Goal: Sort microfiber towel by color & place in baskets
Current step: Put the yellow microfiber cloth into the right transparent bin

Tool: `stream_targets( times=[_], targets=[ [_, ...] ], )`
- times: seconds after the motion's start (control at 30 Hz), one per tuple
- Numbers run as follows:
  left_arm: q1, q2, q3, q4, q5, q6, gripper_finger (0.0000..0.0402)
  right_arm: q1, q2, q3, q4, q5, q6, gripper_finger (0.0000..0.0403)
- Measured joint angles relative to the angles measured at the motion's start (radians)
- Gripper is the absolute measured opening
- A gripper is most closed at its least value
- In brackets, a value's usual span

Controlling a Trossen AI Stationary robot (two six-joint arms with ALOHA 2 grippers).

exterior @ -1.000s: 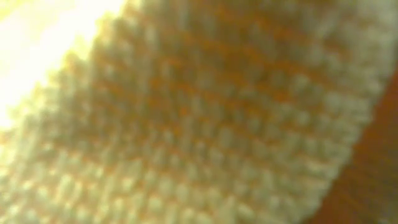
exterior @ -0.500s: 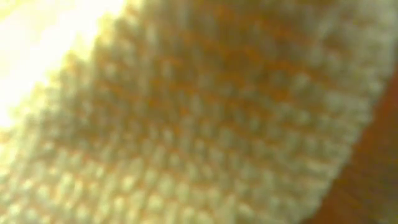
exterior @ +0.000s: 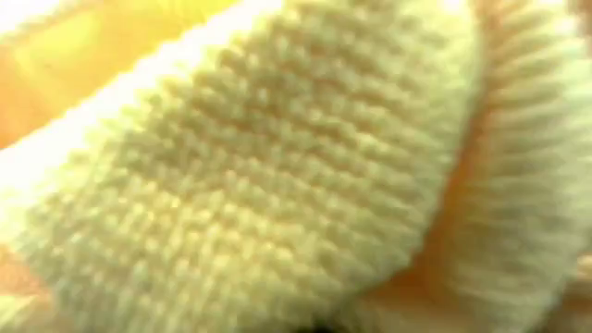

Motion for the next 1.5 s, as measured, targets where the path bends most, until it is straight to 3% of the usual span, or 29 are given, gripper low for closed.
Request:
stream_targets(
  times=[0.27, 0.57, 0.83, 1.17, 1.5],
  targets=[
    [-0.023, 0.0, 0.0, 0.016, -0.026, -0.001, 0.0206, -0.015, 0.039, 0.017, -0.047, 0.0, 0.013, 0.019],
    [-0.039, 0.0, 0.0, 0.02, -0.059, -0.001, 0.0206, -0.016, 0.025, 0.017, -0.114, 0.013, -0.003, 0.0015],
    [-0.039, 0.0, 0.0, 0.043, -0.077, 0.0, 0.0206, -0.015, -0.08, 0.011, -0.279, 0.035, -0.043, 0.0004],
    [-0.039, 0.0, 0.0, 0.05, -0.078, 0.0, 0.0206, 0.001, -0.336, 0.01, -0.507, 0.122, -0.106, 0.0001],
    [-0.039, 0.0, 0.0, 0.05, -0.078, 0.001, 0.0206, 0.022, -0.615, 0.012, -0.711, 0.323, -0.133, 0.0001]
  ],
)
